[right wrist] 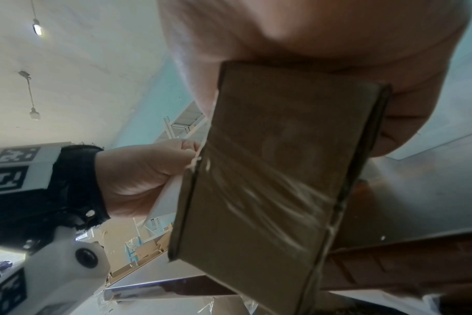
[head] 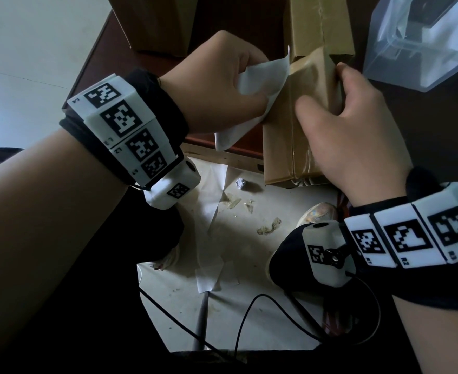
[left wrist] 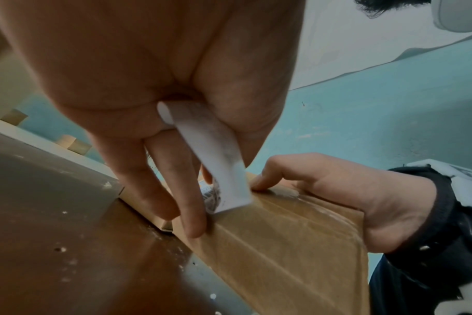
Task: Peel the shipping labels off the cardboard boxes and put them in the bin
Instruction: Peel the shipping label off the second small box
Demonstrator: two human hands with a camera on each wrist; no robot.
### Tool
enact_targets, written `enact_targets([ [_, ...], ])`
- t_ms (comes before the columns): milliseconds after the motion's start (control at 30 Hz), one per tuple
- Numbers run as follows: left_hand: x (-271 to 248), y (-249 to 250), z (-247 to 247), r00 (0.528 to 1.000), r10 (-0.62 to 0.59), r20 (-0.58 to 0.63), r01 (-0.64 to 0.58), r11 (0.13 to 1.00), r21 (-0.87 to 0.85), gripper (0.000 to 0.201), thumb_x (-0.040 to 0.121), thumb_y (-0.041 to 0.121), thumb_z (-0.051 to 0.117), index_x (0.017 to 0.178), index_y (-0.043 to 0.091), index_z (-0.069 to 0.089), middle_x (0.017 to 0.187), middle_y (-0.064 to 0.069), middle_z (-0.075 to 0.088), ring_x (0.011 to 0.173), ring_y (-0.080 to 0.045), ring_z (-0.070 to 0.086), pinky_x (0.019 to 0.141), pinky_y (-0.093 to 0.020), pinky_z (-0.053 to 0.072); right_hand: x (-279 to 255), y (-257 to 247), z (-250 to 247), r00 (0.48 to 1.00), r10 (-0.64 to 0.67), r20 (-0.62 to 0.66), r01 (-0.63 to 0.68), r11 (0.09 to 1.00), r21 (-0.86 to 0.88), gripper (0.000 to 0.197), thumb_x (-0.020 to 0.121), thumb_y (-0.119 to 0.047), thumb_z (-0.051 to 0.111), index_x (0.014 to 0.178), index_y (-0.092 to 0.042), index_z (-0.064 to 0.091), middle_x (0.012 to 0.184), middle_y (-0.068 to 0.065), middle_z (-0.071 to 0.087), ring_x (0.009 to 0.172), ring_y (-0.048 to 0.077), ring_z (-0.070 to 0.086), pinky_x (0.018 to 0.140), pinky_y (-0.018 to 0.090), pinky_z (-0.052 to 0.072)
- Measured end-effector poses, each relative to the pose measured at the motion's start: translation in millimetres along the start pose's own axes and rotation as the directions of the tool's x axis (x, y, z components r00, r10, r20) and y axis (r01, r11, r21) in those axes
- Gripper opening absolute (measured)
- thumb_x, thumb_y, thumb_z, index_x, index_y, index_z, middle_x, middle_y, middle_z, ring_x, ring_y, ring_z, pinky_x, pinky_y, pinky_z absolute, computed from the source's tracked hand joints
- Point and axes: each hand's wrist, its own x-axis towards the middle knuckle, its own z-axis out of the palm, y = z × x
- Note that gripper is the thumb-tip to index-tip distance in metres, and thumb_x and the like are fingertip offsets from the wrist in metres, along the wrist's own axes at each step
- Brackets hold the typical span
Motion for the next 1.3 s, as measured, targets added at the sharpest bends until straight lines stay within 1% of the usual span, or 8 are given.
enact_targets([
  [133, 0.4, -0.3, 0.2, 1.000, 0.002, -0.004, -0.002, 1.000, 0.012, 0.024, 0.093, 0.025, 0.063, 0.109, 0.010, 0.074, 0.092, 0.001, 0.071, 0.076, -0.006, 0.068, 0.056, -0.013, 0.051, 1.0, 1.2, -0.6, 1.000, -0.002, 0.003, 0.002, 1.000, -0.004, 0.068, 0.095, -0.054, 0.054, 0.158, -0.033, 0.041, 0.125, -0.013, 0.066, 0.095, 0.001, 0.061, 0.063, 0.026, 0.041],
  [367, 1.1, -0.1, 1.2, 1.000, 0.019, -0.014, -0.019, 1.000, 0.004, 0.029, 0.093, 0.024, 0.061, 0.116, 0.010, 0.071, 0.103, -0.001, 0.072, 0.080, -0.008, 0.067, 0.062, -0.017, 0.054, 0.7, 0.8, -1.5, 1.000, -0.004, 0.006, 0.004, 1.000, -0.009, 0.070, 0.098, -0.053, 0.054, 0.162, -0.033, 0.035, 0.133, -0.013, 0.063, 0.105, 0.010, 0.062, 0.066, 0.024, 0.044],
  [467, 1.3, 0.6, 1.6, 0.999, 0.028, -0.020, -0.028, 1.000, -0.005, 0.031, 0.093, 0.022, 0.061, 0.120, 0.010, 0.070, 0.106, 0.000, 0.071, 0.083, -0.005, 0.067, 0.064, -0.011, 0.052, 0.6, 0.7, -0.7, 1.000, -0.015, -0.002, 0.015, 1.000, -0.010, 0.070, 0.096, -0.054, 0.053, 0.161, -0.033, 0.037, 0.131, -0.012, 0.065, 0.105, 0.011, 0.064, 0.067, 0.026, 0.045],
  [667, 1.0, 0.0, 1.6, 1.000, 0.031, -0.001, -0.031, 1.000, -0.005, 0.031, 0.094, 0.020, 0.060, 0.122, 0.011, 0.069, 0.106, 0.005, 0.068, 0.080, 0.006, 0.063, 0.062, -0.007, 0.048, 2.0, 3.0, -0.9, 1.000, -0.021, 0.006, 0.021, 1.000, -0.021, 0.069, 0.099, -0.053, 0.054, 0.162, -0.033, 0.035, 0.121, -0.017, 0.061, 0.089, 0.000, 0.059, 0.065, 0.024, 0.042],
  [767, 0.7, 0.8, 1.7, 0.999, 0.040, 0.002, -0.040, 0.999, -0.004, 0.031, 0.094, 0.019, 0.060, 0.122, 0.010, 0.069, 0.108, 0.001, 0.071, 0.084, -0.004, 0.068, 0.063, -0.011, 0.053, 2.6, 3.9, -0.3, 0.999, -0.033, 0.004, 0.033, 0.999, -0.030, 0.067, 0.098, -0.053, 0.054, 0.160, -0.033, 0.038, 0.123, -0.015, 0.062, 0.088, -0.002, 0.059, 0.063, 0.025, 0.042],
  [867, 0.9, 1.7, 2.6, 0.999, 0.032, 0.012, -0.032, 0.999, -0.007, 0.027, 0.095, 0.015, 0.060, 0.119, 0.011, 0.070, 0.100, 0.004, 0.069, 0.081, -0.001, 0.067, 0.061, -0.009, 0.051, 2.7, 4.3, -0.3, 0.999, -0.038, -0.002, 0.038, 0.999, -0.038, 0.067, 0.097, -0.053, 0.054, 0.159, -0.032, 0.040, 0.123, -0.013, 0.066, 0.091, 0.000, 0.061, 0.064, 0.027, 0.045],
  [1133, 1.6, 0.5, 3.7, 0.999, 0.022, 0.030, -0.022, 1.000, 0.001, 0.027, 0.096, 0.013, 0.059, 0.121, 0.012, 0.069, 0.096, 0.008, 0.067, 0.076, 0.006, 0.064, 0.060, -0.009, 0.050, 2.4, 4.9, -1.6, 1.000, -0.004, 0.000, 0.004, 0.999, -0.052, 0.066, 0.099, -0.049, 0.054, 0.161, -0.034, 0.036, 0.093, -0.024, 0.054, 0.081, -0.005, 0.055, 0.066, 0.027, 0.044],
  [1300, 1.8, 0.4, 3.5, 0.999, -0.001, 0.043, 0.001, 1.000, -0.004, 0.027, 0.095, 0.012, 0.058, 0.120, 0.015, 0.069, 0.090, 0.017, 0.063, 0.074, 0.010, 0.063, 0.058, -0.008, 0.048, 2.6, 5.2, -2.0, 1.000, -0.002, 0.010, 0.002, 0.999, -0.050, 0.070, 0.100, -0.049, 0.053, 0.164, -0.033, 0.031, 0.112, -0.020, 0.057, 0.080, -0.006, 0.051, 0.065, 0.023, 0.040],
])
